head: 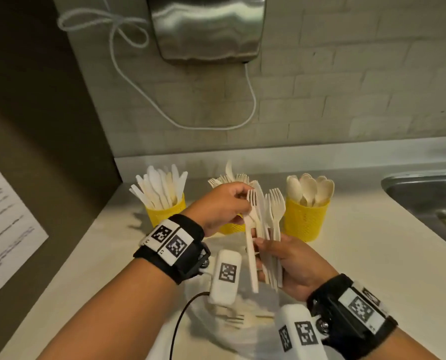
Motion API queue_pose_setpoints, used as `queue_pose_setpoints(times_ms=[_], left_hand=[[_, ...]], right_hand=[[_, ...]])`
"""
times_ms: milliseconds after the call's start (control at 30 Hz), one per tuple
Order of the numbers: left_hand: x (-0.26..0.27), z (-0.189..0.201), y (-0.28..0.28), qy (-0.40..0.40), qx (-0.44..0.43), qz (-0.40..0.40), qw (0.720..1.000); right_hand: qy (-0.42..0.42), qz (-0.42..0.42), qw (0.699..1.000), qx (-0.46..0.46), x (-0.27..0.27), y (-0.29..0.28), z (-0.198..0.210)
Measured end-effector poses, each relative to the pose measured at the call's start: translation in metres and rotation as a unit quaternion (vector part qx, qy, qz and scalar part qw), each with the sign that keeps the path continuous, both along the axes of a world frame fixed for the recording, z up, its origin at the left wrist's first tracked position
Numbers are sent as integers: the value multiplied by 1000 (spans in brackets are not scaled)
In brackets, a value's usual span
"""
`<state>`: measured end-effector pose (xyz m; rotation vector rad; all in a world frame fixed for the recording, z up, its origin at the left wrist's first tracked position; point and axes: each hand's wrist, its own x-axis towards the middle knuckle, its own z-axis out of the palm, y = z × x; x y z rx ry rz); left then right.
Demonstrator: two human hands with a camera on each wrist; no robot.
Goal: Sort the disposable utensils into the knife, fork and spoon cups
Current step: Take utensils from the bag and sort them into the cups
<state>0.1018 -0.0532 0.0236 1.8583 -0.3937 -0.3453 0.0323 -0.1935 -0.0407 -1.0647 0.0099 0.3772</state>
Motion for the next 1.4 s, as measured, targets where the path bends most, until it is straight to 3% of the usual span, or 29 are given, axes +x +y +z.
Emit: queue_pose_setpoints(times_ms=[167,533,667,800,867,1000,1067,1133,1233,1400], left_hand=[[-10,-4,17,20,-71,19,997],[-7,-1,29,3,-50,28,998],[-7,5,34,15,-124,29,992],[-1,37,53,-14,-332,153,931],[4,56,73,-76,-352,219,907],[11,66,118,-225,-200,330,895],[16,59,131,-268,-104,363,886],[21,50,136,-289,-51,385,875],[31,36,138,-301,5,399,866],[45,13,128,-293,47,391,871]], right_hand=[[11,25,1000,-14,3,15,0],[38,105,990,-84,7,18,7],[24,133,988,-72,6,19,4],[9,79,995,-67,13,17,1],[-2,7,997,-83,25,12,6],[-25,-102,994,-16,60,1,28],[-57,-146,987,43,76,4,41],[-105,-174,978,42,90,14,54],[-159,-171,972,0,109,32,62],[-212,-167,935,-230,124,44,50]])
